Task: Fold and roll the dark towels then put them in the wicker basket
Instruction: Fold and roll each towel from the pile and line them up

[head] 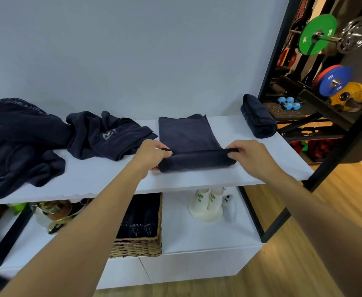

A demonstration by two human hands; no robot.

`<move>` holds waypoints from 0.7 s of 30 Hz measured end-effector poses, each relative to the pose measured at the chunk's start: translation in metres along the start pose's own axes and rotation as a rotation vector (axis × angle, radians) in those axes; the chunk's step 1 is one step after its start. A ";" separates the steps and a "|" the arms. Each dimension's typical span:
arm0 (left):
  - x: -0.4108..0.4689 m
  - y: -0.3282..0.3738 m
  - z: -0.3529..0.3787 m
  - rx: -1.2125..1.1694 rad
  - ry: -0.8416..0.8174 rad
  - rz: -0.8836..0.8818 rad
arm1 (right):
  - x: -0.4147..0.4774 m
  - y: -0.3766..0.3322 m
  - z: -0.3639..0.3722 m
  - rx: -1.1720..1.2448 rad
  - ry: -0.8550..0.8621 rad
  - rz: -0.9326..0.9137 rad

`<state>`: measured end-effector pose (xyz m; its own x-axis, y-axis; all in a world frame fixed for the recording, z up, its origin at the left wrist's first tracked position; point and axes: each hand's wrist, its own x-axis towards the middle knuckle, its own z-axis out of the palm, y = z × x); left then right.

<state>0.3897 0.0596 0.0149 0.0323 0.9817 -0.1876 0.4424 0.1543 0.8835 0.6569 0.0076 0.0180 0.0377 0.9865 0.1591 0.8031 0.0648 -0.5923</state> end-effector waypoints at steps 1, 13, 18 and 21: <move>0.000 0.000 -0.001 0.008 -0.009 -0.008 | 0.005 0.001 -0.004 0.087 -0.058 0.039; 0.001 -0.004 0.004 0.080 -0.011 -0.061 | -0.001 0.017 0.034 -0.484 -0.008 -0.549; -0.003 -0.016 0.009 0.178 0.141 0.135 | 0.000 0.014 0.026 -0.406 -0.195 -0.486; -0.013 -0.030 0.014 0.419 0.251 0.569 | 0.009 0.006 0.025 -0.380 -0.217 -0.450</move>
<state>0.3886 0.0411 -0.0149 0.1747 0.9010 0.3971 0.7242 -0.3908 0.5682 0.6470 0.0211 -0.0043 -0.4429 0.8855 0.1404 0.8689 0.4626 -0.1760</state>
